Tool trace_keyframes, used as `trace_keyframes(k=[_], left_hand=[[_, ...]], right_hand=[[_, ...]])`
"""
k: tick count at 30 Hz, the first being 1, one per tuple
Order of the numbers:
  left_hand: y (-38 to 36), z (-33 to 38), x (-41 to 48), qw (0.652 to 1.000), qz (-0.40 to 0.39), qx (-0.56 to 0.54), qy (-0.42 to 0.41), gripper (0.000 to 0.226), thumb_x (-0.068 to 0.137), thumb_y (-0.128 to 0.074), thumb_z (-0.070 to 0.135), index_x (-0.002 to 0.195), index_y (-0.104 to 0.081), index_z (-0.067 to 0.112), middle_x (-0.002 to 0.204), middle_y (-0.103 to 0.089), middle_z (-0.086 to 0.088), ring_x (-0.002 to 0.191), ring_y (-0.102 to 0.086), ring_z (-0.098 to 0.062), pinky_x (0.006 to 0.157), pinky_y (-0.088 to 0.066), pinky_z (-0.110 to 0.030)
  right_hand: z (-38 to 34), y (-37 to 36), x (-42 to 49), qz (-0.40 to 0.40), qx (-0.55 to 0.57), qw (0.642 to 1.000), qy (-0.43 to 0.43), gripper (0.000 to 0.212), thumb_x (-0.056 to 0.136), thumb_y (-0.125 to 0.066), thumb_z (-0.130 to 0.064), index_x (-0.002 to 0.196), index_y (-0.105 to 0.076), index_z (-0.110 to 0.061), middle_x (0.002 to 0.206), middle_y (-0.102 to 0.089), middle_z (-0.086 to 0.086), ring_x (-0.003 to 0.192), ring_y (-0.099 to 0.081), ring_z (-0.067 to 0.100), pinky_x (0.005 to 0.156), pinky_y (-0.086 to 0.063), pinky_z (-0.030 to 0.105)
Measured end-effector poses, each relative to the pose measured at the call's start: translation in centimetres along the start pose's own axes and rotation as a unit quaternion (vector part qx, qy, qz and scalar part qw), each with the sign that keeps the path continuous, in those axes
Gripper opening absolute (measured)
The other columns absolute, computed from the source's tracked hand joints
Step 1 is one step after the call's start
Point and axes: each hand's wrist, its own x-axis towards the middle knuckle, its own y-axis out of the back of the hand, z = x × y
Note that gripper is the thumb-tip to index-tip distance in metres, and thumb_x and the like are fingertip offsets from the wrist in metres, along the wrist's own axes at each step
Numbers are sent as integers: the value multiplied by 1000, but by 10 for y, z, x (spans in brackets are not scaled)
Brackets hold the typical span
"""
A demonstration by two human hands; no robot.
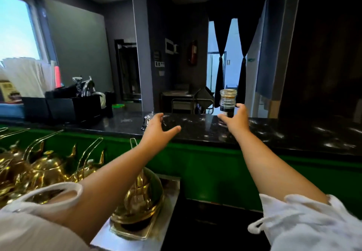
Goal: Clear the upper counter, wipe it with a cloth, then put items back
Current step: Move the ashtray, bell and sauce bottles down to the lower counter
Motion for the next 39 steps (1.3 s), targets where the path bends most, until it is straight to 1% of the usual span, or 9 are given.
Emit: trace_keyframes(k=[2, 4, 7, 10, 13, 18, 30, 35, 39], left_hand=[[8, -10, 24, 999, 24, -18, 26, 85, 80, -70, 36, 147, -21, 15, 149, -33, -8, 133, -40, -25, 110, -38, -40], [14, -18, 47, 998, 32, -4, 50, 91, 79, -72, 35, 148, -17, 13, 151, -26, -10, 136, -35, -27, 111, -34, -39], [24, -30, 84, 995, 38, 37, 87, 103, 73, -77, 35, 149, -12, 11, 153, -20, -13, 139, -29, -30, 114, -29, -41], [28, -47, 113, 989, 19, 29, 146, 119, 64, -83, 36, 150, -4, 12, 155, -15, -16, 141, -24, -35, 115, -26, -48], [24, -67, 132, 987, -16, -3, 160, 128, 59, -87, 34, 150, 2, 16, 156, -15, -16, 142, -22, -36, 115, -26, -50], [17, -82, 147, 981, -55, 105, 154, 109, 54, -83, 53, 139, -34, 6, 140, -44, -12, 126, -46, -29, 104, -43, -41], [14, -89, 145, 989, 17, 113, 89, 88, 58, -85, 43, 128, -45, 7, 121, -55, -8, 102, -53, -20, 84, -45, -27], [35, -61, 131, 997, 34, 39, 65, 79, 55, -85, 45, 119, -52, 12, 112, -61, -6, 102, -60, -23, 94, -52, -39], [40, -29, 100, 998, 37, 31, 42, 76, 57, -84, 47, 118, -54, 13, 110, -61, -3, 103, -59, -21, 96, -50, -37]], right_hand=[[3, -8, 23, 6, 12, 998, -62, 91, 74, -80, -23, 143, -24, -4, 145, -33, 17, 131, -38, 34, 105, -35, 40], [9, -16, 42, 7, 26, 995, -95, 99, 72, -82, -22, 145, -17, -5, 147, -31, 18, 133, -37, 36, 106, -34, 42], [16, -31, 61, 25, 24, 995, -88, 92, 75, -80, -21, 143, -19, -4, 143, -38, 21, 128, -42, 39, 102, -37, 44], [30, -39, 66, 27, 25, 998, -60, 78, 81, -74, -17, 140, -25, -3, 135, -48, 20, 121, -49, 36, 96, -40, 39], [41, -42, 72, 9, 14, 999, -33, 70, 80, -75, -19, 135, -35, -3, 129, -53, 20, 117, -53, 36, 92, -42, 38], [46, -44, 78, 1, -11, 999, -30, 65, 79, -75, -24, 130, -41, -2, 127, -55, 19, 116, -53, 37, 92, -43, 39], [41, -43, 74, 9, -54, 998, -29, 59, 84, -71, -26, 128, -40, -1, 127, -53, 19, 115, -53, 37, 89, -44, 40], [31, -40, 63, 7, -22, 1000, -3, 53, 84, -69, -28, 125, -45, -4, 121, -55, 17, 111, -55, 36, 88, -44, 40], [15, -33, 39, 10, 15, 1000, 5, 54, 83, -69, -32, 125, -46, -8, 120, -58, 15, 111, -56, 35, 90, -45, 39]])
